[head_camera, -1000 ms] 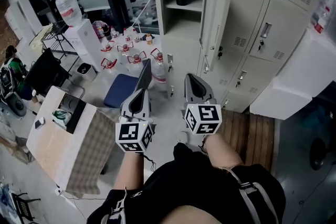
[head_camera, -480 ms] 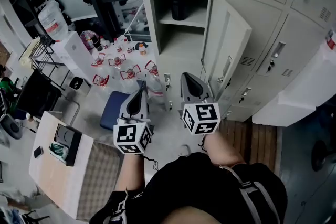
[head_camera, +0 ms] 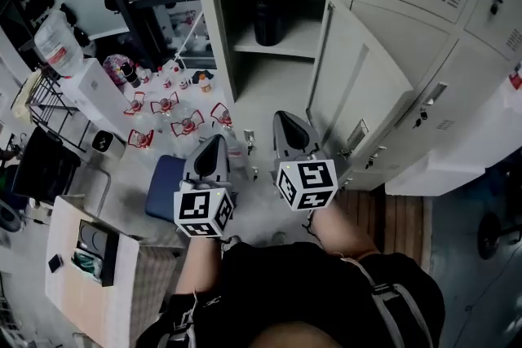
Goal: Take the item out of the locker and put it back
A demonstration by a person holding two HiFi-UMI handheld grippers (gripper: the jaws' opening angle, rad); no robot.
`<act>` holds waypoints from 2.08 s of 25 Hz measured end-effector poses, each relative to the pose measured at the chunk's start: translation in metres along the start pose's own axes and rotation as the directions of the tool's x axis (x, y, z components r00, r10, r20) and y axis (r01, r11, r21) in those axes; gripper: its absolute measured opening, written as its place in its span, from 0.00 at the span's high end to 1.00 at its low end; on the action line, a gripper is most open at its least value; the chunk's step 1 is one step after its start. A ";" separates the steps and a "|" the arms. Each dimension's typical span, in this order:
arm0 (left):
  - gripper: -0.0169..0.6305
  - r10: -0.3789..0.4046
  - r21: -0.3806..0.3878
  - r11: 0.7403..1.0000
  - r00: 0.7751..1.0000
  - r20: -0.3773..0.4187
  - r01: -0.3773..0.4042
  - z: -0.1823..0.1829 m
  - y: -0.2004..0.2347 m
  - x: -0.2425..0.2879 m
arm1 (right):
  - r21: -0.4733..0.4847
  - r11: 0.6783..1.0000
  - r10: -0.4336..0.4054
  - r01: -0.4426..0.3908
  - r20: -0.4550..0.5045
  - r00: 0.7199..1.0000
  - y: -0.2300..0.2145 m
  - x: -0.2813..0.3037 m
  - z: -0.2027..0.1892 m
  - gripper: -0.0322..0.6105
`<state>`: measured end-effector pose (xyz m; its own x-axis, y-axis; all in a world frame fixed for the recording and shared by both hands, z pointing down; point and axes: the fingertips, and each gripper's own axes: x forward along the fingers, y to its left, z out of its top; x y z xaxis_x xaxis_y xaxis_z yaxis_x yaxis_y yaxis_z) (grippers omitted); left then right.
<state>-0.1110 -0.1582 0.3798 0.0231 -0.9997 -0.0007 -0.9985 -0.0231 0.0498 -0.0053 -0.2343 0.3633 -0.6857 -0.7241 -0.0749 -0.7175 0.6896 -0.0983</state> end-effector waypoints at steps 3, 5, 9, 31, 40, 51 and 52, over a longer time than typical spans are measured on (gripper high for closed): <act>0.95 -0.048 0.001 0.999 0.999 -0.007 0.048 -0.002 0.004 0.023 | -0.005 0.999 -0.034 0.034 0.000 0.999 -0.007 0.013 -0.001 0.93; 0.95 -0.085 0.012 0.996 0.996 -0.008 0.085 0.000 0.008 0.038 | -0.008 0.998 -0.065 0.065 0.010 0.998 -0.012 0.022 -0.001 0.93; 0.95 -0.165 0.042 0.985 0.986 -0.006 0.165 0.008 0.020 0.066 | 0.007 0.989 -0.146 0.146 0.041 0.988 -0.023 0.041 0.004 0.93; 0.95 -0.252 0.021 0.968 0.967 0.041 0.251 0.028 0.108 0.125 | -0.074 0.970 -0.221 0.231 0.125 0.967 -0.034 0.168 0.063 0.28; 0.95 -0.216 0.022 0.976 0.976 0.038 0.215 0.026 0.121 0.126 | -0.047 0.965 -0.258 0.260 0.034 0.965 -0.076 0.238 0.075 0.24; 0.95 -0.150 0.031 0.988 0.988 0.043 0.149 0.031 0.146 0.124 | -0.016 0.967 -0.254 0.254 -0.122 0.959 -0.105 0.302 0.057 0.23; 0.95 -0.146 0.032 0.989 0.988 0.045 0.145 0.032 0.148 0.124 | -0.017 0.967 -0.255 0.255 -0.127 0.959 -0.106 0.306 0.056 0.24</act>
<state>-0.2571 -0.2852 0.3556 0.1667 -0.9846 -0.0525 -0.9857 -0.1678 0.0167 -0.1321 -0.5292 0.2951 -0.4902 -0.8680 0.0794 -0.8704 0.4827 -0.0975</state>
